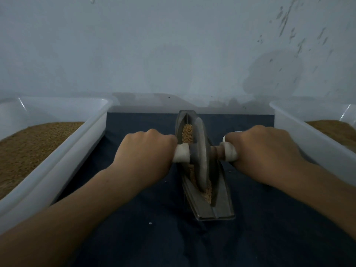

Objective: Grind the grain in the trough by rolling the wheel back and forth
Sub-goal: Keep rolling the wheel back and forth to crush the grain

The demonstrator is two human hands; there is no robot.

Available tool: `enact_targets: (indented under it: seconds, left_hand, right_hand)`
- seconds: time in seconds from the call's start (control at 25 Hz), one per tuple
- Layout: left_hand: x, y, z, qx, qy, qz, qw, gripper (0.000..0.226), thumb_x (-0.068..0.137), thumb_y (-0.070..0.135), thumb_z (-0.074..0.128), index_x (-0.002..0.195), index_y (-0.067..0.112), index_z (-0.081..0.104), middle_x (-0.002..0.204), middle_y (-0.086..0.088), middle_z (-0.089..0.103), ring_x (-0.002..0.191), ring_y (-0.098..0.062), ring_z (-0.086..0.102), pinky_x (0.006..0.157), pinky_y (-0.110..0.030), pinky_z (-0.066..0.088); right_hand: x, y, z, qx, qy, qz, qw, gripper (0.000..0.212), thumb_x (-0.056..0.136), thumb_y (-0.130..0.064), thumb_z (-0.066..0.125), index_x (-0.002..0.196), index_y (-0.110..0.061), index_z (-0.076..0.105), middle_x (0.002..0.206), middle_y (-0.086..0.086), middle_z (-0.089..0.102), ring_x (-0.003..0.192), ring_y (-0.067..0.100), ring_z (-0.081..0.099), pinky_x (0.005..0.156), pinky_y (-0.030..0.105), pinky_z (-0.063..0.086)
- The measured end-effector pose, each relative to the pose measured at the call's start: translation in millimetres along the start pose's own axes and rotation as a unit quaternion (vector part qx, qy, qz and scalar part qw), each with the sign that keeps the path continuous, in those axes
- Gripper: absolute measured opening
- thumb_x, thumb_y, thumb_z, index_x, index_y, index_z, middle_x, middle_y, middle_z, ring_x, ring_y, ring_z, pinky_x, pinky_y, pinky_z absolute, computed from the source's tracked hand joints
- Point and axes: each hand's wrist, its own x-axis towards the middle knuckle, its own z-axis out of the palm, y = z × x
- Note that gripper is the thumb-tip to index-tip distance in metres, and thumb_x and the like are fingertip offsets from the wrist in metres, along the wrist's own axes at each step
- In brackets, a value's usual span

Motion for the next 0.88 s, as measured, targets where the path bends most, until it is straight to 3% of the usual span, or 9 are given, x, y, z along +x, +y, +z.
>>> enact_targets:
  seconds: [0.16, 0.32, 0.44, 0.56, 0.68, 0.76, 0.88]
  left_hand:
    - [28.0, 1.0, 25.9, 0.004, -0.016, -0.036, 0.999, 0.035, 0.078, 0.029, 0.069, 0.078, 0.027, 0.035, 0.059, 0.007, 0.023, 0.046, -0.015, 0.021, 0.045, -0.027, 0.016]
    - [64.8, -5.3, 40.1, -0.001, -0.020, -0.084, 0.996, 0.023, 0.088, 0.022, 0.061, 0.082, 0.023, 0.038, 0.067, -0.001, 0.042, 0.057, -0.025, 0.044, 0.052, -0.033, 0.031]
    - [43.9, -1.7, 31.8, -0.007, -0.007, -0.063, 0.998, 0.031, 0.084, 0.027, 0.065, 0.080, 0.024, 0.035, 0.062, 0.006, 0.030, 0.050, -0.017, 0.031, 0.048, -0.030, 0.024]
    - [5.0, 3.2, 9.2, -0.006, 0.021, -0.010, 1.000, 0.051, 0.066, 0.032, 0.079, 0.074, 0.028, 0.029, 0.057, 0.011, 0.014, 0.045, -0.008, 0.008, 0.046, -0.022, 0.006]
    - [2.4, 3.1, -2.7, -0.001, 0.010, -0.013, 1.000, 0.055, 0.059, 0.032, 0.082, 0.073, 0.027, 0.029, 0.057, 0.010, 0.011, 0.046, -0.008, 0.003, 0.047, -0.020, 0.004]
    - [14.3, 5.8, 10.5, 0.023, -0.022, -0.029, 0.999, 0.040, 0.073, 0.032, 0.073, 0.076, 0.027, 0.034, 0.058, 0.008, 0.020, 0.045, -0.012, 0.016, 0.045, -0.025, 0.013]
    - [60.6, 0.3, 28.9, 0.034, -0.037, -0.047, 0.998, 0.009, 0.086, 0.025, 0.062, 0.089, 0.021, 0.055, 0.072, 0.000, 0.052, 0.061, -0.026, 0.055, 0.052, -0.033, 0.032]
  right_hand:
    - [25.8, -2.5, 26.4, 0.010, -0.002, 0.044, 0.999, 0.040, 0.070, -0.031, 0.075, 0.067, -0.033, 0.036, 0.056, -0.010, 0.031, 0.047, 0.016, 0.032, 0.048, 0.021, 0.017]
    - [70.0, -5.4, 41.0, 0.037, -0.019, 0.091, 0.995, 0.026, 0.084, -0.028, 0.068, 0.075, -0.030, 0.043, 0.071, -0.001, 0.050, 0.065, 0.025, 0.050, 0.053, 0.028, 0.030]
    - [47.9, -4.0, 31.7, 0.031, -0.014, 0.069, 0.997, 0.034, 0.080, -0.030, 0.070, 0.072, -0.030, 0.037, 0.063, -0.007, 0.039, 0.056, 0.020, 0.039, 0.049, 0.026, 0.020]
    - [8.5, -3.8, 9.1, 0.013, 0.030, 0.001, 0.999, 0.056, 0.059, -0.029, 0.082, 0.064, -0.033, 0.026, 0.052, -0.013, 0.021, 0.042, 0.007, 0.016, 0.048, 0.017, 0.009]
    - [0.3, -1.4, 0.6, 0.010, 0.009, 0.009, 1.000, 0.062, 0.051, -0.031, 0.084, 0.059, -0.033, 0.023, 0.048, -0.015, 0.020, 0.041, 0.003, 0.013, 0.049, 0.014, 0.009]
    - [11.5, -3.0, 14.9, -0.001, -0.018, 0.040, 0.999, 0.059, 0.060, -0.031, 0.080, 0.058, -0.033, 0.021, 0.051, -0.013, 0.028, 0.042, 0.007, 0.022, 0.048, 0.018, 0.013]
    - [50.7, -2.9, 47.0, 0.068, -0.031, 0.105, 0.992, 0.031, 0.082, -0.034, 0.068, 0.068, -0.030, 0.040, 0.070, -0.004, 0.055, 0.063, 0.023, 0.053, 0.054, 0.028, 0.032]
